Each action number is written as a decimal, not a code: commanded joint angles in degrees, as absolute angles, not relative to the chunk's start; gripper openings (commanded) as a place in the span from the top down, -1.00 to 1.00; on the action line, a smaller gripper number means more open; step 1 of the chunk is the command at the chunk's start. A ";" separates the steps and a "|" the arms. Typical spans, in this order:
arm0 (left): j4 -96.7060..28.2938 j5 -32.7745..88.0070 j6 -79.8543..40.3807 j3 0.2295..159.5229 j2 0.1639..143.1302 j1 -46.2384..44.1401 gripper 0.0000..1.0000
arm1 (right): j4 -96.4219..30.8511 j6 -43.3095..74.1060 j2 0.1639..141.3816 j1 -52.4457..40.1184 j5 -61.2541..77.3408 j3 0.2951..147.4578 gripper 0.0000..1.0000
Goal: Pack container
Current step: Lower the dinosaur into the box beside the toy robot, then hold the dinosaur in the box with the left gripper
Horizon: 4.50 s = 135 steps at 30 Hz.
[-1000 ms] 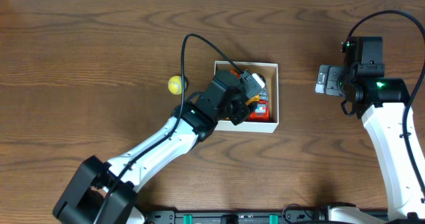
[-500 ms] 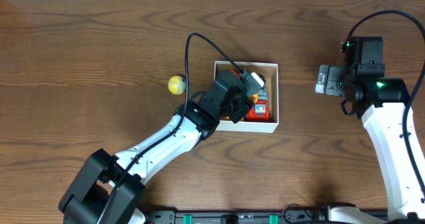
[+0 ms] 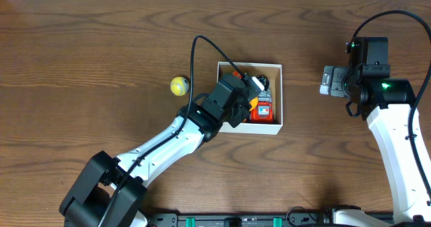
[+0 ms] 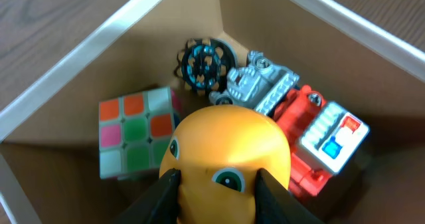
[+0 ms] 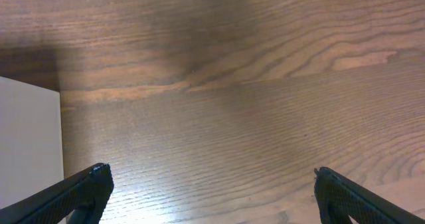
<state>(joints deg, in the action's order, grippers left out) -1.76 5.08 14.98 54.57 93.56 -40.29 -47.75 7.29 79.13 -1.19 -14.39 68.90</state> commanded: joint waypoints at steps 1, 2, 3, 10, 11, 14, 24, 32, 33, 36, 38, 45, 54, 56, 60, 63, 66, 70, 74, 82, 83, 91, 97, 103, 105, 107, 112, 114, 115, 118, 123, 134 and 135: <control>-3.99 2.96 16.05 54.61 94.41 -40.18 0.26 | -47.75 8.29 79.02 -0.71 -14.76 69.54 -0.98; -4.58 2.61 16.05 54.61 94.43 -40.14 0.26 | -47.75 8.29 79.02 -0.71 -14.76 69.54 -0.98; -5.13 2.09 16.05 54.61 94.52 -40.14 0.26 | -47.75 8.32 79.02 -0.71 -14.76 69.54 -0.99; -5.41 1.80 16.05 54.61 99.02 -39.53 0.26 | -47.75 8.29 79.02 -0.71 -14.76 69.54 -0.98; -5.04 1.80 16.05 54.61 100.07 -39.44 0.26 | -47.75 8.29 79.02 -0.71 -14.76 69.54 -0.99; -3.57 1.83 16.05 54.61 102.80 -38.98 0.25 | -47.75 8.32 79.02 -0.71 -14.76 69.54 -0.99; -2.31 1.87 16.01 54.61 104.03 -37.01 -0.27 | -47.75 8.32 79.02 -0.71 -14.76 69.54 -0.99; -1.65 2.31 15.99 54.61 104.03 -37.04 -0.57 | -47.75 8.32 79.02 -0.71 -14.76 69.54 -0.98; -1.65 2.33 15.99 54.61 104.03 -37.04 -0.60 | -47.75 8.32 79.02 -0.71 -14.76 69.54 -0.99; -1.65 2.31 15.99 54.63 103.85 -37.04 -0.71 | -47.75 8.29 79.02 -0.71 -14.76 69.54 -0.98; -1.69 2.31 15.77 54.63 103.33 -37.04 -0.72 | -47.75 8.32 79.02 -0.71 -14.76 69.54 -0.98; -2.94 2.31 15.46 54.61 96.95 -37.04 -0.72 | -47.75 8.29 79.02 -0.71 -14.76 69.54 -0.98; -7.49 2.35 11.68 54.61 87.24 -37.08 -0.72 | -47.75 8.32 79.02 -0.71 -14.76 69.54 -0.99; -8.34 2.31 11.70 54.63 86.65 -37.08 -0.72 | -47.75 8.29 79.02 -0.71 -14.76 69.54 -0.98; -7.84 2.28 11.68 54.63 86.15 -37.04 -0.73 | -47.75 8.29 79.02 -0.71 -14.76 69.54 -0.98; -6.52 2.39 10.76 54.63 86.15 -37.10 -0.73 | -47.75 8.29 79.02 -0.71 -14.76 69.54 -0.98; -3.51 7.11 9.28 54.63 86.15 -37.08 -0.73 | -47.75 8.32 79.02 -0.71 -14.76 69.54 -0.98; 2.22 13.52 8.12 54.63 86.17 -37.10 -0.35 | -47.75 8.29 79.02 -0.71 -14.76 69.54 -0.98; 3.81 13.50 8.01 54.61 87.20 -37.10 0.39 | -47.75 8.32 79.02 -0.71 -14.76 69.54 -0.98; 7.75 13.52 7.81 54.63 94.48 -38.24 0.44 | -47.75 8.29 79.02 -0.71 -14.76 69.54 -0.99; 8.56 13.52 7.81 54.61 95.29 -38.22 0.44 | -47.75 8.29 79.02 -0.71 -14.76 69.54 -0.98; 4.78 11.35 7.86 54.61 97.51 -38.20 0.44 | -47.75 8.32 79.02 -0.71 -14.76 69.54 -0.98; -2.79 4.36 10.94 54.61 98.41 -38.22 0.43 | -47.75 8.32 79.02 -0.71 -14.76 69.54 -0.99; -4.12 1.17 11.07 54.61 98.74 -37.98 0.42 | -47.75 8.29 79.02 -0.71 -14.76 69.54 -0.98; -4.12 0.36 11.11 54.61 99.35 -37.71 0.43 | -47.75 8.29 79.02 -0.71 -14.76 69.54 -0.98; -4.10 0.36 11.11 54.61 100.49 -37.39 0.43 | -47.75 8.29 79.02 -0.71 -14.76 69.54 -0.99; -3.09 0.38 11.09 54.61 104.25 -37.04 0.40 | -47.75 8.29 79.02 -0.71 -14.76 69.54 -0.98; -2.26 0.43 11.09 54.61 105.08 -37.04 0.35 | -47.75 8.32 79.02 -0.71 -14.76 69.54 -0.99; -1.83 0.45 11.07 54.61 105.34 -37.04 0.35 | -47.75 8.29 79.02 -0.71 -14.76 69.54 -0.98; -1.17 0.43 11.09 54.61 105.71 -37.04 0.31 | -47.75 8.32 79.02 -0.71 -14.76 69.54 -0.99; -1.04 0.43 11.07 54.63 105.23 -37.04 -0.05 | -47.75 8.29 79.02 -0.71 -14.76 69.54 -0.98; -1.30 0.64 9.72 54.63 94.21 -37.04 -0.06 | -47.75 8.29 79.02 -0.71 -14.76 69.54 -0.99; -1.34 0.69 9.72 54.63 92.75 -37.06 -0.06 | -47.75 8.29 79.02 -0.71 -14.76 69.54 -0.99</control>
<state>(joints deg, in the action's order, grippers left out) -0.82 1.91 10.26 55.70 96.49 -37.50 -47.77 7.29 79.13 -1.19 -14.39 68.90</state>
